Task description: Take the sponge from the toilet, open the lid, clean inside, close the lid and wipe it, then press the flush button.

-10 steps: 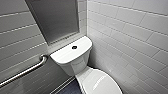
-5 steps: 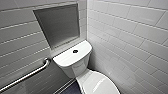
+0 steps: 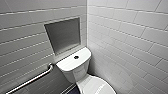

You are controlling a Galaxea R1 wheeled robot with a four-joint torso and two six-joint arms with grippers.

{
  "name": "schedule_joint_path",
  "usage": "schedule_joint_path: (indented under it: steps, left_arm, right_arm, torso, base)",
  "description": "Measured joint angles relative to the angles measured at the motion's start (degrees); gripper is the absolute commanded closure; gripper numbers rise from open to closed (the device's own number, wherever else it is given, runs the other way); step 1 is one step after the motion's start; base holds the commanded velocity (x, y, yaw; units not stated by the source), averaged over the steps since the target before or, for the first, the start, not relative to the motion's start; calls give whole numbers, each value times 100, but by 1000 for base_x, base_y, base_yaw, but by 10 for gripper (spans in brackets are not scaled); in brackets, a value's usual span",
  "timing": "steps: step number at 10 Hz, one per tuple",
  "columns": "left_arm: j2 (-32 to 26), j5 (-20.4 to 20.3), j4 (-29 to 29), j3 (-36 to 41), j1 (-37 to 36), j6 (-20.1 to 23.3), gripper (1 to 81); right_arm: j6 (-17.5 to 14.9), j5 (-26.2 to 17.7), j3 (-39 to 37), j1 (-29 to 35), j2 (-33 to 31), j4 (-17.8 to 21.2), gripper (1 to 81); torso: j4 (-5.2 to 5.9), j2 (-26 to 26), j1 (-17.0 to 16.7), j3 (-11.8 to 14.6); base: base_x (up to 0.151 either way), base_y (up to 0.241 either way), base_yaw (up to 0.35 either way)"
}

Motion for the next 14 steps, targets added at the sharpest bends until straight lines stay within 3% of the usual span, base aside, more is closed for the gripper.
schedule_joint_path:
  steps: [6,9,14]
  left_arm:
    - [452,27,0,-638,-20,0,10]
    - [739,41,0,-1147,-13,0,10]
    - [800,113,0,-1296,111,0,10]
  right_arm:
    - [-24,-185,-789,-2,662,-41,811]
    - [-41,-507,-1175,-5,852,-52,811]
    - [-39,-560,-1263,-73,941,-55,811]
  torso:
    - [0,1152,-725,162]
    - [0,1707,-1091,732]
    - [0,2695,-1744,1772]
  base:
    - [0,0,0]
    - [0,0,0]
    - [0,0,0]
